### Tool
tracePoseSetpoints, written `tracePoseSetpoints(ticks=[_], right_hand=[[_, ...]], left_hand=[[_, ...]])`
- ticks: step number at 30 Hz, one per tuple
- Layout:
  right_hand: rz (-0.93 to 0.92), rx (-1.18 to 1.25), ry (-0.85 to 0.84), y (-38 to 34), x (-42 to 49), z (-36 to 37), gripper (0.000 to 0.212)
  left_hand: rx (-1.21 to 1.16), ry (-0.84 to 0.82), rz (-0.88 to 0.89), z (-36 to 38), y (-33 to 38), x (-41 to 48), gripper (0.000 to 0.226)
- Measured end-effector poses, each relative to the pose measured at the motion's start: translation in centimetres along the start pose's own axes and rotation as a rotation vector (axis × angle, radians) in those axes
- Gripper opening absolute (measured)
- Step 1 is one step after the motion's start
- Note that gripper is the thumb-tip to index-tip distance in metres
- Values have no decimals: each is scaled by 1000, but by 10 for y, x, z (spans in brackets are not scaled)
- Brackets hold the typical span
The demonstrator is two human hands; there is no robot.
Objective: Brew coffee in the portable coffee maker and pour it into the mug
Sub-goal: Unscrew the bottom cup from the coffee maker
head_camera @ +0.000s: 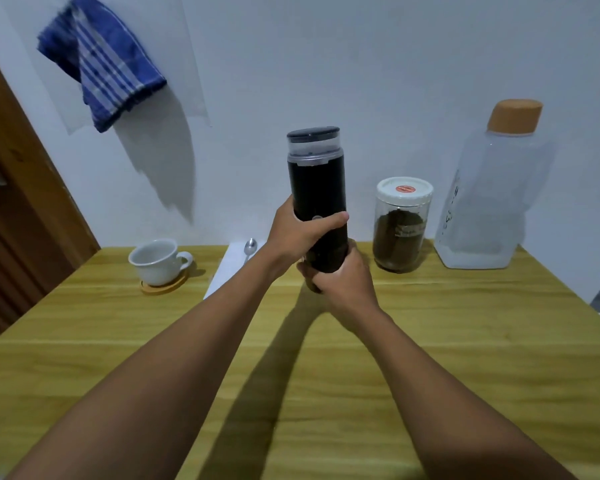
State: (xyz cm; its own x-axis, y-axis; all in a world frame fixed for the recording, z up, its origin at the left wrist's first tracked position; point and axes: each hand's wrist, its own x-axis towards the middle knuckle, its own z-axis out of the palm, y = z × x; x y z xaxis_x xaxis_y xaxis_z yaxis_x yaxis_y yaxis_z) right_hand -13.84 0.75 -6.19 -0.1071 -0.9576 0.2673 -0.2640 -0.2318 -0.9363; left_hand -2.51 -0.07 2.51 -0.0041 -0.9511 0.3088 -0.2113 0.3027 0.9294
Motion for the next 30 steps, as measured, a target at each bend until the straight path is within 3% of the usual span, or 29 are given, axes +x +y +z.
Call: tracePoseSetpoints(ticks=[12,15,23,27,30], right_hand=[[-74,-102,-182,-20,-22,-27,70],[-13,-186,-95,-1,-28,-35,90],[57,-163,-79,24,-38,-57,92],[107,-211,-143,20,-40,-64,126],[-47,-294,-66,-9,-37,-70,113]], left_hand=[[-54,37,43,-19,35,-17,54],[-79,71,51,-28,42,-15,52],[-90,77,57,-43,48,-19,50],[-107,62,46,-45,51,-21,47],[-98,36,28,-47,55,-22,54]])
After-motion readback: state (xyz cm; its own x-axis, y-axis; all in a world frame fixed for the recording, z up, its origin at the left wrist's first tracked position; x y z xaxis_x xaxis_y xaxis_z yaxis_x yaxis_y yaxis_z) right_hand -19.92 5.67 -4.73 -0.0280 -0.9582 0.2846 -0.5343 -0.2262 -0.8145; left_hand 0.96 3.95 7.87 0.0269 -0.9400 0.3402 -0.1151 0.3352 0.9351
